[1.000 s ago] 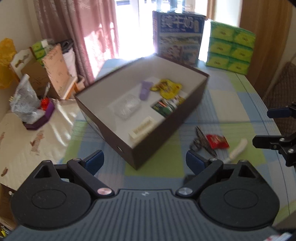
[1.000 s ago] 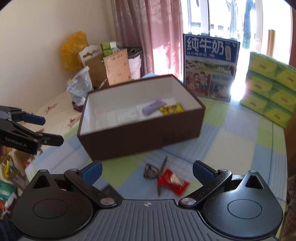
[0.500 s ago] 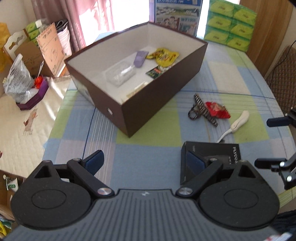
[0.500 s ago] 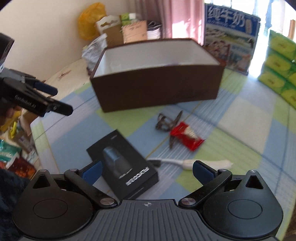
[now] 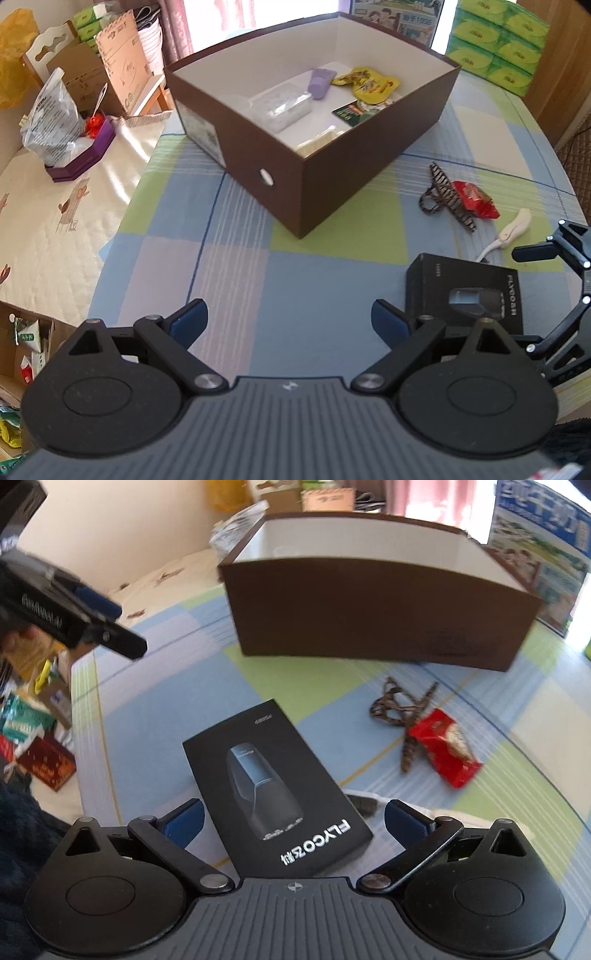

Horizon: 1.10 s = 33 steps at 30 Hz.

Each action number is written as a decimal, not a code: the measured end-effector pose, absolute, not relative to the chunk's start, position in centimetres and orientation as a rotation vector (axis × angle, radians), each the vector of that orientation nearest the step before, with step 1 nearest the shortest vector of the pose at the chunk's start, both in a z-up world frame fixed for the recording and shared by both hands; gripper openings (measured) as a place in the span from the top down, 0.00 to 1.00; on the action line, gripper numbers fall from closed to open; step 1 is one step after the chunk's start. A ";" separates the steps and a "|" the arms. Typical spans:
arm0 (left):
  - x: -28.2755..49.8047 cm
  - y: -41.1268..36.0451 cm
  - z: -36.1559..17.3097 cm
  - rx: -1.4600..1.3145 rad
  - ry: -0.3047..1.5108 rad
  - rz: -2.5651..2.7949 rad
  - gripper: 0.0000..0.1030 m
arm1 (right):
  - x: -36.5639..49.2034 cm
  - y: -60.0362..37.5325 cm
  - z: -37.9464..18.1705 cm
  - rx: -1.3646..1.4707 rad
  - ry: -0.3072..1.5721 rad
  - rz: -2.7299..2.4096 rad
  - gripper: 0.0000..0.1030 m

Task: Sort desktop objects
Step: 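Move the right tool toward the black FLYCO box on the table, then grasp the black FLYCO box with the right tool, then grasp the white brush with the left tool while the right tool holds the box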

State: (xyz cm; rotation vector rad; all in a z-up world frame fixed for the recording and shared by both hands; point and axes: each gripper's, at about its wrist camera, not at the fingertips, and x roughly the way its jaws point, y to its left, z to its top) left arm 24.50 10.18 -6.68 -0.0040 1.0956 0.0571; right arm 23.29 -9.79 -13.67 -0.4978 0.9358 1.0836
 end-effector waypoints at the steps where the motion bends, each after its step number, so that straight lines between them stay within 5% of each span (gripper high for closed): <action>1: 24.5 10.3 -6.8 -0.004 1.099 0.056 0.09 | 23.2 -9.6 -14.1 -0.519 0.933 1.095 0.02; 5: 24.5 10.5 -7.3 -0.005 1.114 0.046 0.09 | 21.5 -9.4 -15.4 -0.657 0.875 1.129 0.17; 11: 25.1 9.5 -8.0 0.009 1.131 -0.001 0.09 | 20.2 -11.6 -15.1 -0.684 0.861 1.189 0.26; 27: 27.2 3.5 -9.0 0.093 1.140 -0.183 0.09 | 18.7 -22.8 -14.1 -0.587 1.057 0.880 0.24; 31: 27.8 1.4 -9.3 0.129 1.127 -0.240 0.10 | 18.7 -21.9 -14.5 -0.541 1.025 0.779 0.07; 33: 28.2 0.3 -9.4 0.149 1.112 -0.273 0.10 | 18.8 -21.1 -14.8 -0.528 0.994 0.763 0.07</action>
